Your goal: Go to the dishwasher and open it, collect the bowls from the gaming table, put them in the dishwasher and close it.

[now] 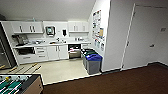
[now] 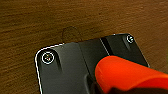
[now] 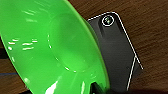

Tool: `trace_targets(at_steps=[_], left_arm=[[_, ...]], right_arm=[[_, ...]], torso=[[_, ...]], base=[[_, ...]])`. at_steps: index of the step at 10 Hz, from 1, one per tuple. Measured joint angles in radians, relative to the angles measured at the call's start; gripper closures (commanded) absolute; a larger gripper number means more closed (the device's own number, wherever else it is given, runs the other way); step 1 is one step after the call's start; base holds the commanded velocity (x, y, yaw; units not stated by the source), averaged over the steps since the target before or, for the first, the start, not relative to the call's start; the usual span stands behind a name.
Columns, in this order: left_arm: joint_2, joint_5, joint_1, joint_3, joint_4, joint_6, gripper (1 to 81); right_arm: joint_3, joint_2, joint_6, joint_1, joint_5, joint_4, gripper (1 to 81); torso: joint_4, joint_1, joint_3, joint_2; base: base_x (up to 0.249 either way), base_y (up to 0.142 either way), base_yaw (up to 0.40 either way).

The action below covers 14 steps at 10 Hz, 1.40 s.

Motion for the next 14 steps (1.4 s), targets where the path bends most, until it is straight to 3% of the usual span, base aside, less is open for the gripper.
trace_targets(at_steps=[14], left_arm=[[0.002, 0.000, 0.000, 0.001, 0.000, 0.000, 81.1]], right_arm=[[-0.001, 0.000, 0.000, 0.000, -0.001, 0.000, 81.1]], torso=[[0.000, 0.000, 0.000, 0.000]], base=[[0.151, 0.000, 0.000]])
